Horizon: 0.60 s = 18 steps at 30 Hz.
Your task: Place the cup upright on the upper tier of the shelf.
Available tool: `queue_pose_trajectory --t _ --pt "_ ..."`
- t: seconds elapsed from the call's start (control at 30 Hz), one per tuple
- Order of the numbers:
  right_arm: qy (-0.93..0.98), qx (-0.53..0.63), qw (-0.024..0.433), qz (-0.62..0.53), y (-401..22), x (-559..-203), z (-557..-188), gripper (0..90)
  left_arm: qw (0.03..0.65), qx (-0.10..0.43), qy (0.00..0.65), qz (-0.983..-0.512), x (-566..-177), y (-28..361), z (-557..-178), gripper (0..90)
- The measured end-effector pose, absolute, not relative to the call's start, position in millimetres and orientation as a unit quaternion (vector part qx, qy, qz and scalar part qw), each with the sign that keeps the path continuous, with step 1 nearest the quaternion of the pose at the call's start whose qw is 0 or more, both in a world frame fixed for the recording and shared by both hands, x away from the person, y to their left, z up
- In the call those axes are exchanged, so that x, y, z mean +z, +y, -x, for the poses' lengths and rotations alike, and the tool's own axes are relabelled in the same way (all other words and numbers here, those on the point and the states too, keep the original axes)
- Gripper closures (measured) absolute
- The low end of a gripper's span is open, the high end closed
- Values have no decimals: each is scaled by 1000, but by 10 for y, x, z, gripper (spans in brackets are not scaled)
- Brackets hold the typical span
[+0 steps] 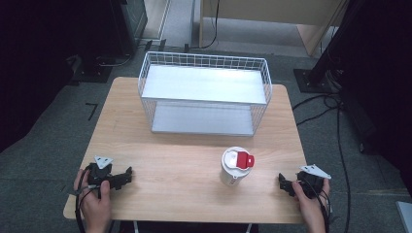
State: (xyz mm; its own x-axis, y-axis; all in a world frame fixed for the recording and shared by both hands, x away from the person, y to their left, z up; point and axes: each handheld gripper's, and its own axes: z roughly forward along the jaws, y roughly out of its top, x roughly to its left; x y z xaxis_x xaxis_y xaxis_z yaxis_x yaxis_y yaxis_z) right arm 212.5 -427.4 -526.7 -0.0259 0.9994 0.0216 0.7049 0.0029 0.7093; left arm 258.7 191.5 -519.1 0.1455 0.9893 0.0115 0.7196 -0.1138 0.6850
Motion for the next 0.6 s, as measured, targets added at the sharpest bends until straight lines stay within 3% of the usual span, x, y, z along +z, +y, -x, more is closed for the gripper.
queue_pose_trajectory --t 0.6 --pt "677 292 255 -626 -4097 -5225 -2107 0 275 245 606 -705 -5191 1915 -2587 0"
